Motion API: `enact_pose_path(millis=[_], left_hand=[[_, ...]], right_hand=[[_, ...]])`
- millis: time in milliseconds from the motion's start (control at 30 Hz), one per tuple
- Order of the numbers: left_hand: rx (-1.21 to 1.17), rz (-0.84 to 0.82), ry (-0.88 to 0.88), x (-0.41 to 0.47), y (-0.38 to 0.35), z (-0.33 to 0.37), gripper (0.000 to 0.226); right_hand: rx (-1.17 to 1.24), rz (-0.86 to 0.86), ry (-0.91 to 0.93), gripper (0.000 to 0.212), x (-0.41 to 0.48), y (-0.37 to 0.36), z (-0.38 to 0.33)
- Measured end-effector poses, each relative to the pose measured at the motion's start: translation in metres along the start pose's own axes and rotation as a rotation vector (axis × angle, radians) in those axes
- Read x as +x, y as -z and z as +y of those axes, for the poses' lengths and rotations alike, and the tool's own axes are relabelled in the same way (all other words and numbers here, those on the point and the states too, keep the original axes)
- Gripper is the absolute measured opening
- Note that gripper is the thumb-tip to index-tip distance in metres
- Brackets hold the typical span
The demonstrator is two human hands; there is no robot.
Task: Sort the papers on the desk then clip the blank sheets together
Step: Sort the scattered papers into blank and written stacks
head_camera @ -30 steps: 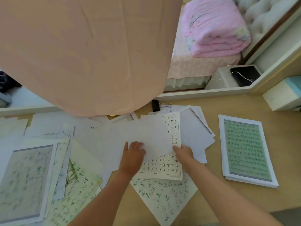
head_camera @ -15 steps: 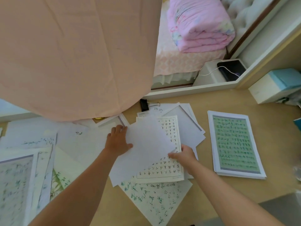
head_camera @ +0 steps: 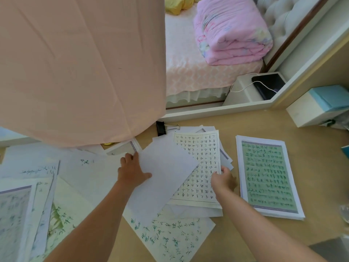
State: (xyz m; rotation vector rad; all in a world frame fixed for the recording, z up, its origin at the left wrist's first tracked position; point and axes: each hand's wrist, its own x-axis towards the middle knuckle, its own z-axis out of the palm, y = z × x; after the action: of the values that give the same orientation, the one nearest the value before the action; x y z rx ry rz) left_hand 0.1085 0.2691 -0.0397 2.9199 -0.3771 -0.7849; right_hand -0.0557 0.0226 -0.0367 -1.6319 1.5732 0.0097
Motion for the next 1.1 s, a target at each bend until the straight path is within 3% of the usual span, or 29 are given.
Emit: enact_pose_path(millis=[67, 167, 233, 300, 400, 533, 633, 733, 833, 933, 1000, 1100], left_hand=[[-0.216, -0.020, 0.077, 0.001, 0.002, 0.001, 0.089], [-0.475, -0.014, 0.143, -0.003, 0.002, 0.003, 0.049], [-0.592, -0.019, 0.164, -0.009, 0.000, 0.005, 0.031], [-0.765, -0.052, 0.189, -0.019, -0.004, 0.010, 0.025], [-0.881, -0.086, 0.198, -0.035, -0.011, 0.020, 0.022], [-0.961, -0.030, 0.262, -0.052, -0.020, 0.026, 0.015], [-0.882, 0.033, 0.279, -0.058, -0.026, 0.026, 0.010], [-0.902, -0.046, 0.198, -0.062, -0.027, 0.034, 0.017], [-0.973, -0.115, 0.161, -0.062, -0.028, 0.046, 0.032], [-0.980, -0.209, 0.116, -0.063, -0.035, 0.057, 0.032], [-0.863, -0.244, 0.029, -0.061, -0.038, 0.062, 0.028], [-0.580, 0.018, -0.086, -0.043, -0.031, 0.062, 0.023]], right_hand=[[-0.002, -0.005, -0.065, 0.040, 0.001, 0.001, -0.008], [0.064, -0.020, -0.146, 0.069, 0.005, 0.001, -0.019], [0.182, -0.023, -0.197, 0.076, 0.009, -0.001, -0.024], [0.250, -0.021, -0.212, 0.061, 0.015, 0.000, -0.024], [0.116, -0.007, -0.088, 0.013, 0.025, 0.006, -0.016], [-0.067, -0.032, 0.068, 0.015, 0.032, 0.027, -0.006], [-0.138, -0.138, 0.159, 0.017, 0.034, 0.044, -0.006], [-0.115, -0.285, 0.228, 0.012, 0.031, 0.045, -0.009], [-0.014, -0.362, 0.186, 0.024, 0.024, 0.034, -0.014], [0.110, -0.485, 0.127, 0.016, 0.013, 0.022, -0.016], [0.057, -0.500, 0.138, 0.030, 0.012, 0.018, -0.013], [0.066, -0.347, 0.107, 0.034, 0.015, 0.023, -0.015]])
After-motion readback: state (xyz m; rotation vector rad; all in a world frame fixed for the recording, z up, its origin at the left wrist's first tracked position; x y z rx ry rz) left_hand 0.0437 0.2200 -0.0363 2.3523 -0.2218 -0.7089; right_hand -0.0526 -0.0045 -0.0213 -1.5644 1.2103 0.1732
